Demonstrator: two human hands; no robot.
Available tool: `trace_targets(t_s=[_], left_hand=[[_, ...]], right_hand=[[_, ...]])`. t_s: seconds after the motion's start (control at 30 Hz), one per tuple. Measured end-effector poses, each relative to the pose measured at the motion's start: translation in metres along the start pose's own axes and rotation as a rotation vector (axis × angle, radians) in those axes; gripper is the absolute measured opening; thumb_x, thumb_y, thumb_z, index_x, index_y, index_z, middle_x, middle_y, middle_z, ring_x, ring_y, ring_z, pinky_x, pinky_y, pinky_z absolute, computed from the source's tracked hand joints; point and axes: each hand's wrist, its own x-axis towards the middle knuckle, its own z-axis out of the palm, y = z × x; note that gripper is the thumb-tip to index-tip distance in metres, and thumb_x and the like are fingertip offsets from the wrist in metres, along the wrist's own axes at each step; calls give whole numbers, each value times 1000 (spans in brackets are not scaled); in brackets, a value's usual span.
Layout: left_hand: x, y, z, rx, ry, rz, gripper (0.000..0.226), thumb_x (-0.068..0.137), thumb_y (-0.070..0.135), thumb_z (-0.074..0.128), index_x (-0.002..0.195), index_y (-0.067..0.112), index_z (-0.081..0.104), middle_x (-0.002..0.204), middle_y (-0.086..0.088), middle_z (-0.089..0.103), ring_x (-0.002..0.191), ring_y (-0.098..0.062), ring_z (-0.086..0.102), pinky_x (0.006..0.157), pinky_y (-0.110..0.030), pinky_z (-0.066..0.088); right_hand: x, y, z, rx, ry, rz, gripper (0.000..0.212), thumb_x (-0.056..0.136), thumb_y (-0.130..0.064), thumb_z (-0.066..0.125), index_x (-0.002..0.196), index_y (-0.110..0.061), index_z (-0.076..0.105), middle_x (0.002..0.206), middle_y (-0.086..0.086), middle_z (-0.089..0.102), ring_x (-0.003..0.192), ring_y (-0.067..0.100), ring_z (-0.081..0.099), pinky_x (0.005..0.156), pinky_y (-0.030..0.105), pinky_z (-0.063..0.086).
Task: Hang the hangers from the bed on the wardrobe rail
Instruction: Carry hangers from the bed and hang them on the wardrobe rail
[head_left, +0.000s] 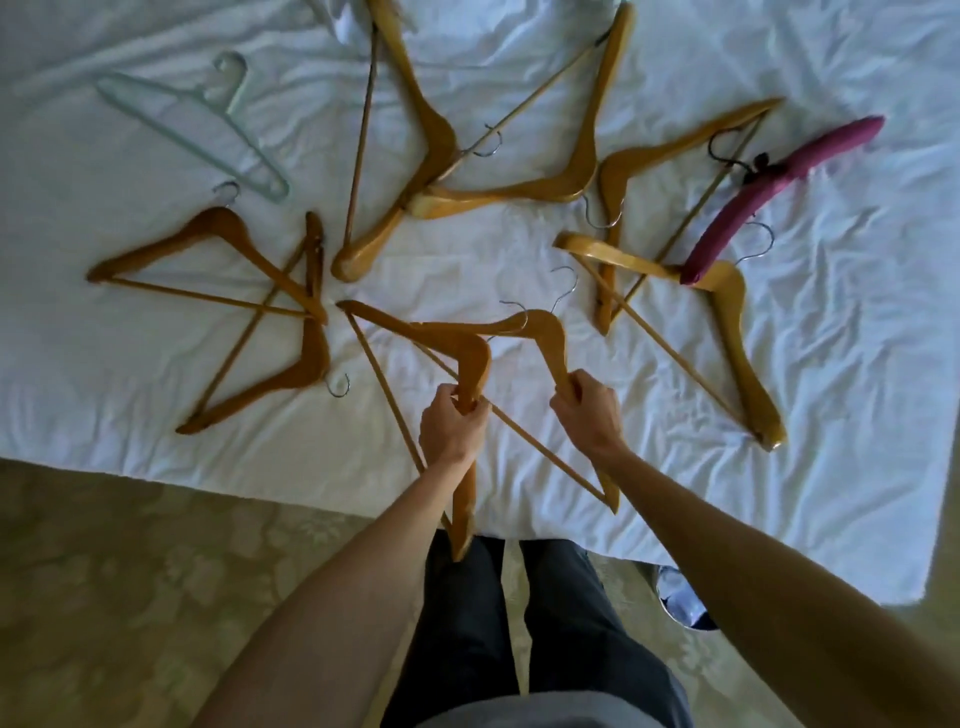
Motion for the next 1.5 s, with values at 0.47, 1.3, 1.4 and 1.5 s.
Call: trace_targets(t_s=[0.47,1.3,1.4,1.5], left_hand=[[-147,-3,-145,-588,113,34,32,93,33,65,69,11,64,56,0,63,49,-8,61,62,-29,57],[-280,-433,-435,-1160,740,-142,30,94,24,67,66,13,66,53,7,60,43,2,53,47,-12,41],[-290,-485,-467,-1176,786,-174,27,93,25,68,70,10,69,55,4,62,42,-1,51,45,-15,40],[-293,-533,-498,-1223,822,-181,21,92,24,69,82,5,72,61,-2,64,44,-2,51,45,-16,41]], right_hand=[[-181,-139,-58,169,-157,-430,15,92,-11,64,102,-21,70,57,3,55,46,10,43,42,18,37],[-496,-370,347,-158,-695,-935,6,95,-24,63,100,-26,65,81,-1,70,69,12,65,62,24,53],[-538,-386,399,-160,-741,-956,13,94,-27,64,105,-21,67,82,-6,70,68,6,65,62,21,54],[-574,-403,447,-180,-821,-975,18,96,-34,62,108,-22,66,78,-7,67,60,2,60,56,19,52]])
